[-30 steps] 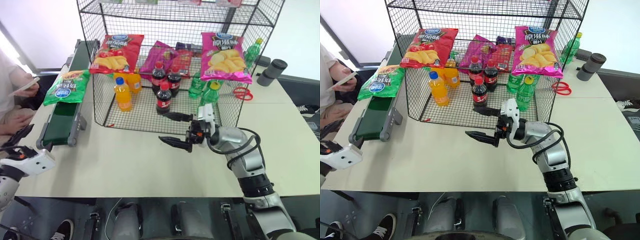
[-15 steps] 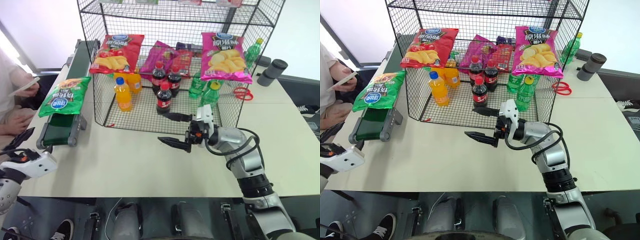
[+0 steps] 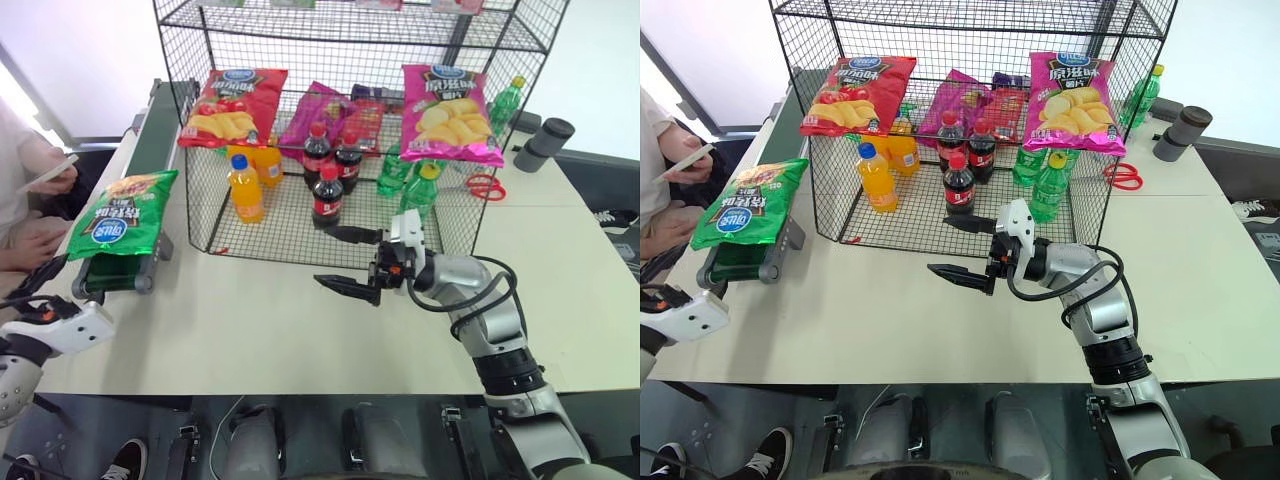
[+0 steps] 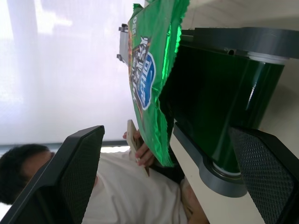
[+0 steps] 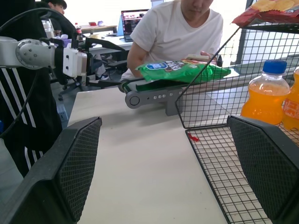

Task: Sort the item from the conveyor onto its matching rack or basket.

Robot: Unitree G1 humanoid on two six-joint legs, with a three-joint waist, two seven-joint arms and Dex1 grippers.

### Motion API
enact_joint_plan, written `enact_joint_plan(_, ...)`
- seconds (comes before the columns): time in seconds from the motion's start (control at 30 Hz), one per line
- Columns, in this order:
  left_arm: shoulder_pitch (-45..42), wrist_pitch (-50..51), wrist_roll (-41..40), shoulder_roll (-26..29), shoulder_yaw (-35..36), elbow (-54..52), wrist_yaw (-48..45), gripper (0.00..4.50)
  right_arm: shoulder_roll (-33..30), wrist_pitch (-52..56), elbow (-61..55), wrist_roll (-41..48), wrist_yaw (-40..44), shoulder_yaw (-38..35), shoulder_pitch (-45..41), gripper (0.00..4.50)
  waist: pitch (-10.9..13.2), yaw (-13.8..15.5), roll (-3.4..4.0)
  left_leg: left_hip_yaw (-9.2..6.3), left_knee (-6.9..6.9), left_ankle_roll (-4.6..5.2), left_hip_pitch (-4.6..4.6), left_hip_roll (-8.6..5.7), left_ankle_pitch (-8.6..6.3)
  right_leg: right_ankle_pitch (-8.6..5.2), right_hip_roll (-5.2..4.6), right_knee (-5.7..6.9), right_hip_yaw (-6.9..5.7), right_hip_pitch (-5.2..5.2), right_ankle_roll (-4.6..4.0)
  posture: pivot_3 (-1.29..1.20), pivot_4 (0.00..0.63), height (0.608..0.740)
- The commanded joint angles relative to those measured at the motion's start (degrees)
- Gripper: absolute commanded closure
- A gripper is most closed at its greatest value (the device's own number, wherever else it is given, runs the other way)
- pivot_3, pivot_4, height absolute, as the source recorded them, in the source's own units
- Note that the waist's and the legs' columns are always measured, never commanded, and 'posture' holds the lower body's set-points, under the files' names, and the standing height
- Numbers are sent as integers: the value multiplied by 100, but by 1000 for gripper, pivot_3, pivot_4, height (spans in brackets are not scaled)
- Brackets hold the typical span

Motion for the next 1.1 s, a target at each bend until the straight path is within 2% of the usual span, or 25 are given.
enact_joint_plan(0.03,-35,1,-48,98,2,-79,73,0,16,-99,-114,29,-19,-44,-108,24,0,-2,0,0,0,0,0,0,0,0,0,0,0,0,0,0,150,740)
enact_joint_plan(0.67,-385,-190,-97,287,-306,330,148,0,-41,-104,-158,-71,-160,-82,-45,24,0,4,0,3,0,0,0,-1,0,0,5,0,0,0,0,0,150,740)
enact_joint_plan(0.77,-448,-277,-191,306,-398,407,53,797,-50,-115,-204,-88,-183,-65,8,0,0,3,0,4,0,0,0,-1,0,0,5,0,0,0,0,0,150,740)
enact_joint_plan(0.8,-453,-291,-195,309,-406,417,55,1202,-48,-114,-214,-87,-189,-62,16,0,0,2,0,4,0,0,0,-1,0,0,6,1,0,-1,0,0,150,740)
enact_joint_plan(1.0,-459,-329,-226,317,-409,466,58,4239,-55,-132,-213,-111,-204,-70,27,0,0,2,0,4,0,0,0,-1,0,0,7,1,0,-1,1,0,150,740)
enact_joint_plan(1.03,-461,-336,-232,321,-405,476,60,4455,-58,-133,-205,-112,-204,-74,23,0,0,3,0,4,0,0,0,-1,0,0,7,1,0,-1,1,0,150,740)
enact_joint_plan(1.1,-479,-335,-344,306,-361,463,32,4455,-66,-143,-198,-120,-202,-70,20,0,0,5,0,4,0,0,0,-1,0,0,7,1,0,-1,0,0,150,740)
